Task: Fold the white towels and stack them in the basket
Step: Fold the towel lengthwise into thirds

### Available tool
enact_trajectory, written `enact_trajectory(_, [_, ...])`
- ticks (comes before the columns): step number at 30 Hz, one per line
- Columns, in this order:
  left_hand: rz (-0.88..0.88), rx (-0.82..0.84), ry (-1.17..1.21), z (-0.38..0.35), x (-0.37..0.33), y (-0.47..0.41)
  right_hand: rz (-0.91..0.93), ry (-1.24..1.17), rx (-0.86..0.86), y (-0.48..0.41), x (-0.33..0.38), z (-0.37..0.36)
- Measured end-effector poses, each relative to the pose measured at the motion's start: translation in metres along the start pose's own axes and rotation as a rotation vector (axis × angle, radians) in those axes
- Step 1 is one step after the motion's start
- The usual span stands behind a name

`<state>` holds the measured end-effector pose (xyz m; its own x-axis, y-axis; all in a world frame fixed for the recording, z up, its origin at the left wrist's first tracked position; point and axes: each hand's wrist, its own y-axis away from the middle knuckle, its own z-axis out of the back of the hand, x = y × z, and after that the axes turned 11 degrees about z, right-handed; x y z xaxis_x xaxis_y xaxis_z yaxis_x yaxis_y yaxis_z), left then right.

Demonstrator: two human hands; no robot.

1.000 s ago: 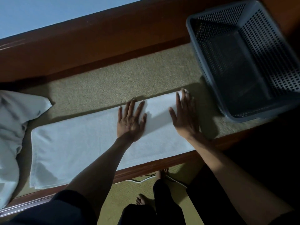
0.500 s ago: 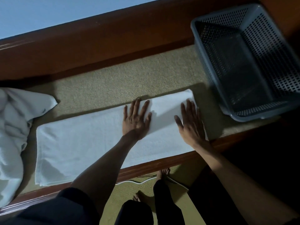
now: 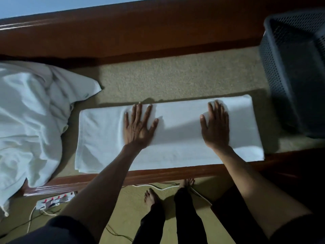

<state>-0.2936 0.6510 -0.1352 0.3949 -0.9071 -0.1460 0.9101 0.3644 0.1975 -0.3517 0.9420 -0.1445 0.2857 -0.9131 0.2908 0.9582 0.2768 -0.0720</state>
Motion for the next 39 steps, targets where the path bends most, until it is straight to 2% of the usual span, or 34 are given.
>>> enact_trajectory(2, [0.065,0.001,0.018,0.007,0.033,-0.001,-0.009,0.02,0.0,0.0,0.003,0.0])
enact_trajectory(5, [0.065,0.004,0.022,0.011,0.054,0.0,-0.036,0.044,-0.016,-0.003,0.024,-0.001])
enact_trajectory(9, [0.073,0.01,0.071,0.011,0.052,0.0,0.196,-0.023,-0.084,-0.003,0.114,-0.025])
enact_trajectory(13, [0.057,0.007,0.099,0.016,0.074,-0.002,0.183,-0.046,-0.002,0.015,0.176,-0.051])
enact_trajectory(17, [0.169,-0.03,0.119,0.026,0.123,-0.008,0.169,-0.016,-0.006,0.014,0.171,-0.05])
enact_trajectory(20, [0.182,-0.019,0.093,0.033,0.152,-0.008,0.166,0.005,-0.025,0.013,0.173,-0.049])
enact_trajectory(25, [0.19,-0.022,0.053,0.035,0.161,0.006,0.165,0.036,-0.076,0.016,0.176,-0.052])
enact_trajectory(31, [0.036,-0.062,0.067,0.023,0.187,0.06,0.217,0.058,-0.214,0.024,0.175,-0.058])
enact_trajectory(35, [0.038,-0.048,0.13,0.022,0.215,0.076,0.186,0.061,-0.158,0.021,0.174,-0.057])
enact_trajectory(39, [0.2,-0.008,0.345,0.03,0.214,0.08,0.161,0.048,-0.105,0.019,0.174,-0.055])
